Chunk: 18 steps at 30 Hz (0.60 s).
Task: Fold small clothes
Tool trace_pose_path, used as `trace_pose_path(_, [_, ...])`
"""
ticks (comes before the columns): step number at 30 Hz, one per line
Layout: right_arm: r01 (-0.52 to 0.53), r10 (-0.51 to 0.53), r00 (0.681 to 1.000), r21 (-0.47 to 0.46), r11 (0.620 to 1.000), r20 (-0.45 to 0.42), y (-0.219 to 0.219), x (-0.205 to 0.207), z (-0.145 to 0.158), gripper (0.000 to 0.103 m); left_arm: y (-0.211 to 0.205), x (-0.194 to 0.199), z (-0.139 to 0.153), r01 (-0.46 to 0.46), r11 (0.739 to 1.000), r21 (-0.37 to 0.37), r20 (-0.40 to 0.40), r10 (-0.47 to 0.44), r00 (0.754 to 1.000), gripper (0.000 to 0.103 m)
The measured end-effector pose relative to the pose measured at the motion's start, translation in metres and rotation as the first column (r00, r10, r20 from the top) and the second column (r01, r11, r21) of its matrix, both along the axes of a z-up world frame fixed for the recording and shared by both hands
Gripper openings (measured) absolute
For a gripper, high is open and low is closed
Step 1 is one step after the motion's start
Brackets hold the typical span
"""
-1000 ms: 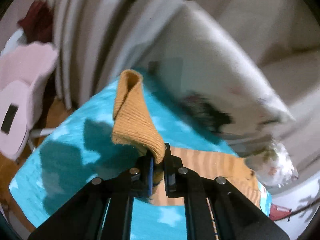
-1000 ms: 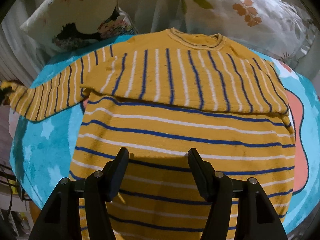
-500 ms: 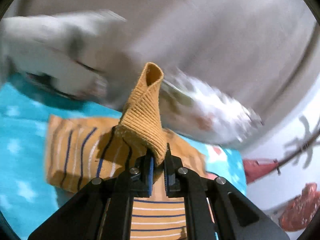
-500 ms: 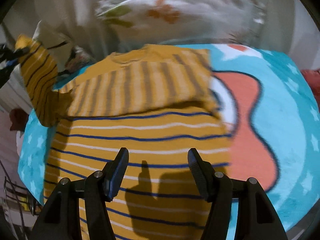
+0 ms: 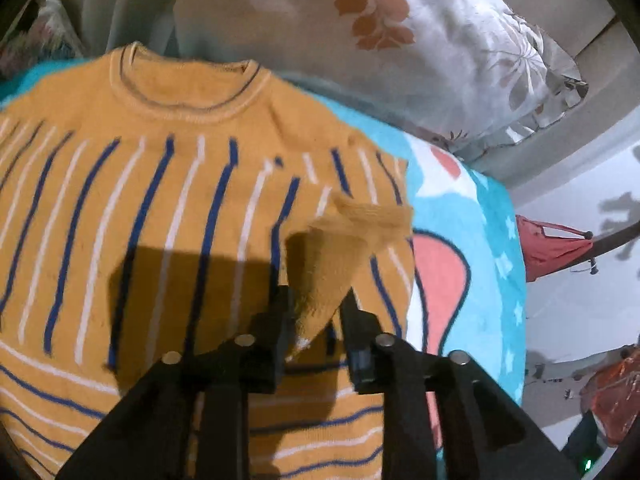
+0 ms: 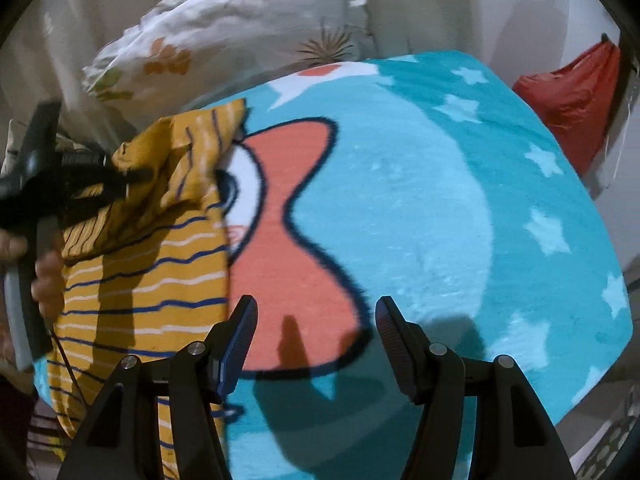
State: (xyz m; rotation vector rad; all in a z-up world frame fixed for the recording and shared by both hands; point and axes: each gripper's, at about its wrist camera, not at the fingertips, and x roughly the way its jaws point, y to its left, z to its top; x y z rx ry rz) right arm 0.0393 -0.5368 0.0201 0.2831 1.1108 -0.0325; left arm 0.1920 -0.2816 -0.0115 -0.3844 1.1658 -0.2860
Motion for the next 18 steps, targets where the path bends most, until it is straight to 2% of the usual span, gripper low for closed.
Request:
trace_pose_path(4, [-0.022,0.021,1.0,0.025,0.999,0.021,-0.007,0.015,0.005,0.066,0.023,-0.032,0.025,-0.033,0.999,0.029,0.059,0.031,0.998,0.053])
trace_pose_path(6, [-0.057,0.055,0.997,0.048,0.997,0.046,0.001,0.032,0.011,0.066,0.043,-0.05,0.037,-0.071,0.995,0.069,0.088,0.065,0.994,0.057])
trace_pose_path(8, [-0.105,0.098,0.992,0.082,0.991,0.079,0.015,0.052,0.018,0.066,0.064,-0.068,0.047,-0.123,0.985,0.124,0.113,0.109,0.988,0.057])
trace_pose_path(10, [-0.152,0.138,0.985,0.139,0.979,0.102,0.034,0.077,0.022,0.072,0.083,-0.088,0.052,-0.178,0.966,0.186,0.131,0.155,0.979,0.057])
trace_pose_path(13, [-0.168,0.15,0.984,0.196,0.966,0.101,0.058,0.115,0.016,0.072,0.118,-0.119,0.055,-0.262,0.922,0.284,0.137,0.231,0.963,0.058])
trace_pose_path(18, [-0.201,0.196,0.98,0.193,0.96,0.043,0.104,0.159,-0.005,0.072,0.174,-0.151,0.049,-0.388,0.874,0.293,0.112,0.371,0.922,0.058])
